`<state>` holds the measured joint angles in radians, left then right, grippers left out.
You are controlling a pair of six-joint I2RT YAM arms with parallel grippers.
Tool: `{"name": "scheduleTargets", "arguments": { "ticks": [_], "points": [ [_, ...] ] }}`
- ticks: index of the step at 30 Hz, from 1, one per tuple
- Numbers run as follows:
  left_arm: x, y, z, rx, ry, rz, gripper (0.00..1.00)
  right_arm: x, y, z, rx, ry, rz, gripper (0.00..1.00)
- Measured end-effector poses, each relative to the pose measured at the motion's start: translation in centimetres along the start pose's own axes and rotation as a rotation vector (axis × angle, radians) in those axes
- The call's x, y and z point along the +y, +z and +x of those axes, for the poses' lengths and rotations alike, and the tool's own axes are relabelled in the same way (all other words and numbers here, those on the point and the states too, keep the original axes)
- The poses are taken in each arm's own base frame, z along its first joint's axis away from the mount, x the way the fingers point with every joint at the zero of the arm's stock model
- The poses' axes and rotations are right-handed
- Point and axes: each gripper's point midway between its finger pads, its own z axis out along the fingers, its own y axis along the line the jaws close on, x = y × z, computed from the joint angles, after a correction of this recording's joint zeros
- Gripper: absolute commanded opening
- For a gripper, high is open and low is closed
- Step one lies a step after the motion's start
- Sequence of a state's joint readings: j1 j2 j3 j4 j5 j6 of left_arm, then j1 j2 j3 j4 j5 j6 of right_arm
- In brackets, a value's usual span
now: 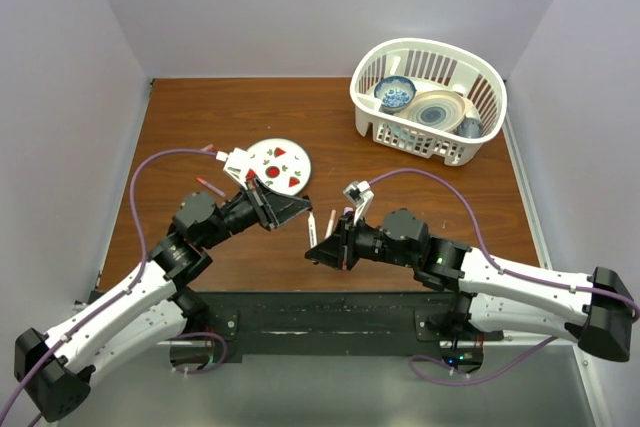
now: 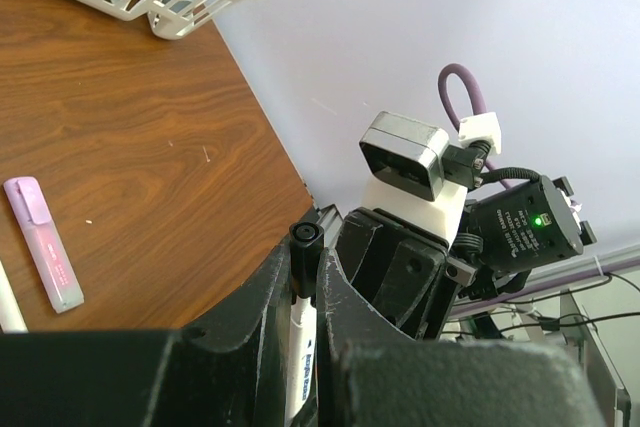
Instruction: Insert the pens into the pen caps
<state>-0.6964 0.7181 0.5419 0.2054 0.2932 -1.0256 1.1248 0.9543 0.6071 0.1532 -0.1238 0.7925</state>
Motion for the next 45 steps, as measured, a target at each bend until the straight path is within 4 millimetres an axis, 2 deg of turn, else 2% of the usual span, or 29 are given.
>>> {"name": "scheduleTargets", "arguments": {
  "ticks": [10, 17, 22, 28, 34, 35, 36, 39, 42, 45],
  "points": [
    [-0.3, -0.1, 0.6, 0.029, 0.028, 0.032, 0.00, 0.2, -0.4, -0.3, -0.010, -0.003, -0.002, 0.00],
    [-0.2, -0.2, 1.4, 0.053, 0.039, 0.059, 0.00, -0.5, -0.9, 0.0, 0.031, -0.049, 0.063, 0.00],
    [-0.4, -0.2, 1.2, 0.044, 0.051, 0.079, 0.00, -0.7, -0.9, -0.6, 0.042, -0.097, 0.110, 0.00],
    [0.5, -0.1, 1.3, 0.045, 0.047, 0.045, 0.00, -1.7, 0.0, -1.1, 0.069, -0.149, 0.188, 0.00],
    [1.3, 0.0, 1.6, 0.053, 0.041, 0.015, 0.00, -2.7, 0.0, -1.0, 0.076, -0.170, 0.237, 0.00],
    [1.3, 0.0, 1.5, 0.053, 0.044, 0.016, 0.04, -2.7, 0.0, -1.0, 0.073, -0.176, 0.239, 0.00],
    [1.2, 0.0, 1.5, 0.051, 0.048, 0.019, 0.23, -2.7, -0.1, -1.0, 0.072, -0.182, 0.238, 0.00],
    [0.7, -0.4, 1.4, 0.047, 0.067, 0.035, 0.51, -2.3, 0.0, -1.2, 0.069, -0.205, 0.220, 0.00],
    [-0.4, -1.2, 2.4, 0.095, 0.078, 0.076, 0.61, -1.7, 0.1, -2.7, 0.012, -0.208, 0.195, 0.00],
    [-1.5, -1.7, 2.2, 0.096, 0.091, 0.103, 0.66, -0.1, -0.2, -4.0, -0.036, -0.208, 0.134, 0.00]
  ]
}}
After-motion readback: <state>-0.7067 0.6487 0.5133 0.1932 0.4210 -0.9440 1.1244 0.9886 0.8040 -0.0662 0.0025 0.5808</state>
